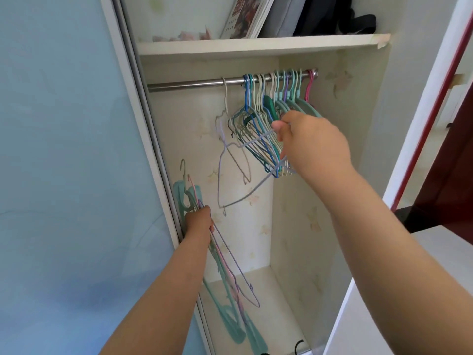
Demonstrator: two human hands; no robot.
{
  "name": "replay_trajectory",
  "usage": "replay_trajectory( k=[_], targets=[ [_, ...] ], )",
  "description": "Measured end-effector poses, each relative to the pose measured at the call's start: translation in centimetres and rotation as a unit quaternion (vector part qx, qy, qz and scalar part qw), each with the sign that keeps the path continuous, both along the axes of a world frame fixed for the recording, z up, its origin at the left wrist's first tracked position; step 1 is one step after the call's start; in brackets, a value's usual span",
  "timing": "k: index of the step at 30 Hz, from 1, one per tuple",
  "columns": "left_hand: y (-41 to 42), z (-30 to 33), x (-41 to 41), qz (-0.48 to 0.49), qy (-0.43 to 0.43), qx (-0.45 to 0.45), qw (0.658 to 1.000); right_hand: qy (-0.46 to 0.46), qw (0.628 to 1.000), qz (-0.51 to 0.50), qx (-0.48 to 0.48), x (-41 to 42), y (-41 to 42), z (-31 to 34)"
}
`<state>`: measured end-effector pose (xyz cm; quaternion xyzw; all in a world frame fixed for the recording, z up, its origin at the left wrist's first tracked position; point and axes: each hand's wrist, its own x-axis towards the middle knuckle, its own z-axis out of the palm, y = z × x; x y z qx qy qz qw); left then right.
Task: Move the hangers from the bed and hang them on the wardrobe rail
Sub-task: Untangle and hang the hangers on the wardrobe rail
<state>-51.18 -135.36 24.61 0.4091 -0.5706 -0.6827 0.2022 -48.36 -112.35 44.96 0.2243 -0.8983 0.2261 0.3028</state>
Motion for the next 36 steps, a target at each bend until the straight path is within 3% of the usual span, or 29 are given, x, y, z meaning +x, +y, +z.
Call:
replay_trajectory(
  k=[9, 13, 17, 20, 22, 27, 32, 34, 36],
  targets=[
    [0.1, 1.9, -0.5, -0.006, 0.030, 0.014, 0.999, 0.054, 0.990, 0.047, -0.118, -4.2, -5.6, -2.8],
    [0.1, 3.8, -1.2, -0.013, 0.067, 0.028, 0.997, 0.068, 0.991, 0.046, -0.105, -6.5, -8.2, -4.4],
    [0.0, 4.7, -1.5, -0.020, 0.088, 0.026, 0.996, -0.005, 0.999, 0.024, 0.045, -9.3, -10.4, -6.8],
    [-0.3, 4.7, -1.5, -0.021, 0.091, 0.029, 0.995, -0.081, 0.981, -0.009, 0.175, -10.4, -11.3, -9.0],
    [-0.3, 4.5, -1.4, -0.021, 0.090, 0.028, 0.995, -0.088, 0.977, -0.038, 0.192, -11.1, -11.0, -9.8],
    [-0.2, 4.5, -1.1, -0.028, 0.101, 0.041, 0.994, -0.104, 0.979, -0.110, 0.135, -13.4, -8.2, -10.4],
    [0.0, 4.7, -0.8, -0.079, 0.144, 0.071, 0.984, -0.143, 0.980, -0.109, 0.090, -14.2, -6.4, -11.2],
    [0.1, 4.7, -0.9, -0.096, 0.159, 0.088, 0.979, -0.096, 0.991, -0.091, -0.001, -13.4, -6.1, -11.8],
    [0.4, 4.7, -1.1, -0.108, 0.175, 0.097, 0.974, 0.035, 0.996, -0.029, -0.073, -11.9, -5.9, -13.1]
  ],
)
